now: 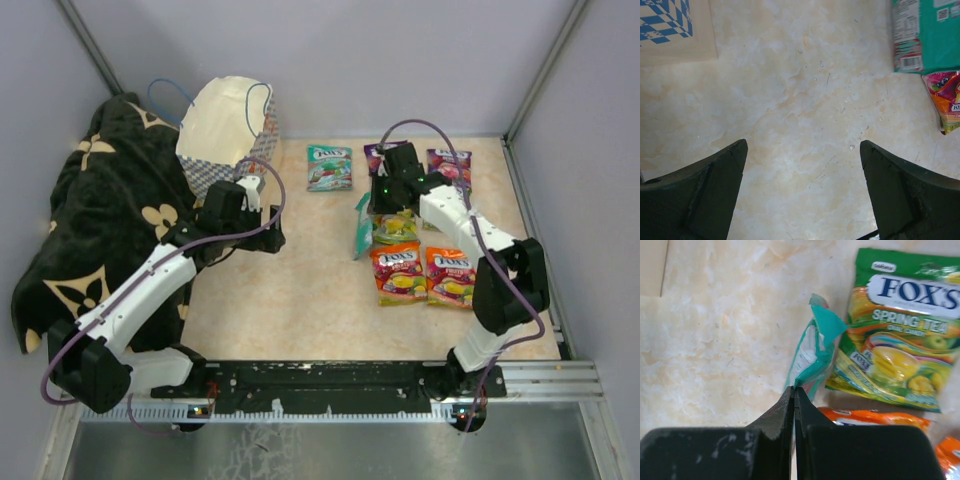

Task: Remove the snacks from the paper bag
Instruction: Adjust the snack at the center of the board.

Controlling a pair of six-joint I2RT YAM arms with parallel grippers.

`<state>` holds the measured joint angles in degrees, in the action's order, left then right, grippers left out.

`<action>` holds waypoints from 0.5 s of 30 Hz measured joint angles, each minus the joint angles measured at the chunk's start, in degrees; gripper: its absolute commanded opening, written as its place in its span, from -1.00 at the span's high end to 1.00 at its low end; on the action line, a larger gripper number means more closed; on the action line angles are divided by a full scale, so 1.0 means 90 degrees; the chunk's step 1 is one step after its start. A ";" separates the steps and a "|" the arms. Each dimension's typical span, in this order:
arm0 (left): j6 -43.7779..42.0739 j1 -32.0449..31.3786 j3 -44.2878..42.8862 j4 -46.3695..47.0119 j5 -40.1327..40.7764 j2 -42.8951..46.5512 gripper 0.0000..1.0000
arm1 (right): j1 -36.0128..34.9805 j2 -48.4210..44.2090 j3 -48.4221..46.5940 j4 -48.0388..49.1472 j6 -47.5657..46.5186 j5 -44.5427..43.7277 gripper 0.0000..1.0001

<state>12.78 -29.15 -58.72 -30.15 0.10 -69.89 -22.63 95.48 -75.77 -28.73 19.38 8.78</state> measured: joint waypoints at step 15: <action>-0.0056 0.0000 -0.0083 -0.0131 0.0347 0.0012 -0.99 | -0.0816 0.1095 -0.1783 -0.1831 -0.0554 -0.1666 1.00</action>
<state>12.27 -29.15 -59.46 -31.33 3.22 -69.78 -29.98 105.34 -91.81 -45.21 14.39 -6.22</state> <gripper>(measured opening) 0.995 0.006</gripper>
